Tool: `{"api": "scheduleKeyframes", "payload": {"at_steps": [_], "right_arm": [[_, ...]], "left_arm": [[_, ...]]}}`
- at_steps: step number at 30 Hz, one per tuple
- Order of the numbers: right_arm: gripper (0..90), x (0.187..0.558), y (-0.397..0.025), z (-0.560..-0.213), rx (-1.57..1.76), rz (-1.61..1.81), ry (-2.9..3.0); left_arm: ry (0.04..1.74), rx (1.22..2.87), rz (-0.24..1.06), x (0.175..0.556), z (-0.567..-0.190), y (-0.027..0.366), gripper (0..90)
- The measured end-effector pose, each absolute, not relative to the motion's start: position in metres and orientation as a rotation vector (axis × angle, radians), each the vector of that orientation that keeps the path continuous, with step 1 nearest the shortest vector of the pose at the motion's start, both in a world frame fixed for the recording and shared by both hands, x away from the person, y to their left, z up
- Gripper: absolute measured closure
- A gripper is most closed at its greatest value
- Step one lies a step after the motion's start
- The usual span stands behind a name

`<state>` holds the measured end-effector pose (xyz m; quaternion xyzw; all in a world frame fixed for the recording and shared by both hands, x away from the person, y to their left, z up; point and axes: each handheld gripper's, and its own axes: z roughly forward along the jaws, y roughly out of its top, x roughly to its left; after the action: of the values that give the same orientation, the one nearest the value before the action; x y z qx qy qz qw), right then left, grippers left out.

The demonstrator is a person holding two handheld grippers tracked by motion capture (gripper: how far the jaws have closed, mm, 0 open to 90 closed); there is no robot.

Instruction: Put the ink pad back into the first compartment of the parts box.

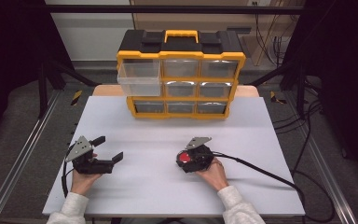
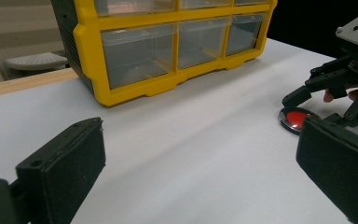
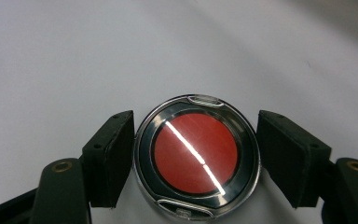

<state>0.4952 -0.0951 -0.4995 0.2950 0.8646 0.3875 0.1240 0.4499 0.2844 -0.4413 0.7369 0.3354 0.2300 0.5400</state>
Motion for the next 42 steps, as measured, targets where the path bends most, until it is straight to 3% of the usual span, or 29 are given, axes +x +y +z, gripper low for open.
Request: {"api": "scheduleKeyframes", "payload": {"at_steps": [19,42], "right_arm": [[30.3,0.495,-0.099,-0.491,0.843,1.135,2.526],[30.3,0.484,-0.117,-0.441,0.823,1.315,2.393]], "left_arm": [[0.798,1.751,0.547,0.45,-0.441,0.284,1.1],[0.801,1.756,0.544,0.451,-0.442,0.284,1.0]]}}
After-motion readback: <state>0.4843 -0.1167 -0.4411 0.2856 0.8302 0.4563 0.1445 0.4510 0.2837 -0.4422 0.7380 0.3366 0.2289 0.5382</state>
